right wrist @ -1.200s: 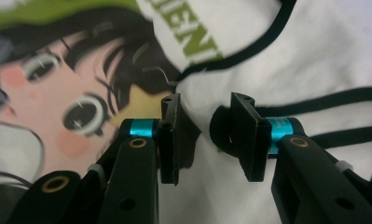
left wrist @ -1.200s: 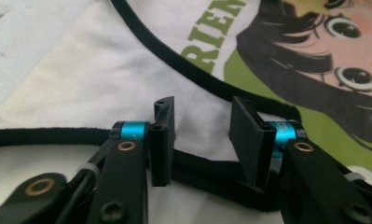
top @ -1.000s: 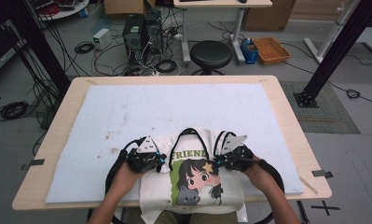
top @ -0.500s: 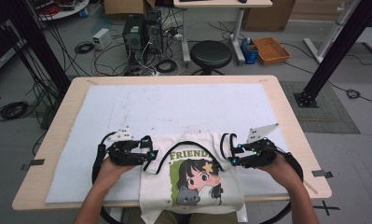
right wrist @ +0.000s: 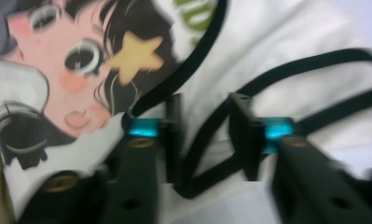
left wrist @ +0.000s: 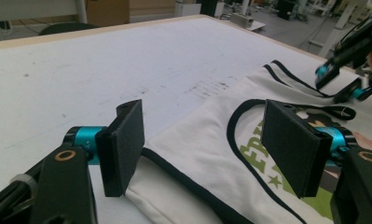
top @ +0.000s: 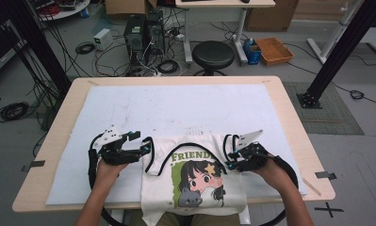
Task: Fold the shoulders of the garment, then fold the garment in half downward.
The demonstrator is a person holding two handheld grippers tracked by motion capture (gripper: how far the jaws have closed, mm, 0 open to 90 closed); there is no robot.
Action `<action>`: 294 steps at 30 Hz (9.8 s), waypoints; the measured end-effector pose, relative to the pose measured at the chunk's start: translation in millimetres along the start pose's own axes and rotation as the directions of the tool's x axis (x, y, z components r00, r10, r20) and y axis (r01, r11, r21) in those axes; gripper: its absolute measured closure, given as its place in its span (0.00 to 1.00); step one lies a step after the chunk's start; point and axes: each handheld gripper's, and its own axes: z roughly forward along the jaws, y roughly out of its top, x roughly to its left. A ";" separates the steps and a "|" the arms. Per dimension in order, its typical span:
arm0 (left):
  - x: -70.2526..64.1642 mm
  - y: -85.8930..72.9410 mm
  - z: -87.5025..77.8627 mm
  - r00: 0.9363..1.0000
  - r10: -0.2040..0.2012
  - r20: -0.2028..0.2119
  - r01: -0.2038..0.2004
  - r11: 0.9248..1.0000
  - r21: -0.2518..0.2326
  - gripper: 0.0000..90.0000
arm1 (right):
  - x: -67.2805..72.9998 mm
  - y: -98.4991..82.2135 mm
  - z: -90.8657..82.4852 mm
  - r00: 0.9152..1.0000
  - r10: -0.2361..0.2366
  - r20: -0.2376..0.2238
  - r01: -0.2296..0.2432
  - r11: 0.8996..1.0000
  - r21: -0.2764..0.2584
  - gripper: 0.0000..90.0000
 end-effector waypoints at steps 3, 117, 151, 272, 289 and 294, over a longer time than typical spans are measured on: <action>0.4 0.4 -2.0 1.000 0.019 0.014 -0.019 1.000 0.002 0.34 | -10.6 -1.6 -13.8 0.989 0.092 0.112 -0.076 0.987 -0.144 0.31; -31.8 -6.2 -25.5 0.995 0.039 0.095 -0.062 0.966 0.252 0.92 | 5.5 -17.9 -21.3 0.983 -0.126 0.134 0.141 0.985 -0.104 0.95; 13.9 6.7 44.1 0.993 -0.036 -0.112 0.074 0.930 0.360 0.92 | -33.4 11.4 16.4 0.972 0.133 0.196 -0.128 0.991 -0.036 0.91; -14.4 0.8 58.4 0.984 -0.011 -0.176 0.080 0.918 0.389 0.94 | -23.9 -7.2 13.0 0.949 0.220 0.225 -0.215 0.976 -0.047 0.95; -2.2 19.8 113.9 0.961 -0.154 -0.230 0.198 0.963 0.183 0.94 | -75.1 -7.9 3.9 0.837 0.318 0.446 -0.293 0.948 -0.125 0.96; -3.2 20.9 108.1 0.955 -0.151 -0.255 0.202 0.961 0.188 0.67 | -72.2 -13.3 2.0 0.820 0.351 0.453 -0.326 0.936 -0.135 0.74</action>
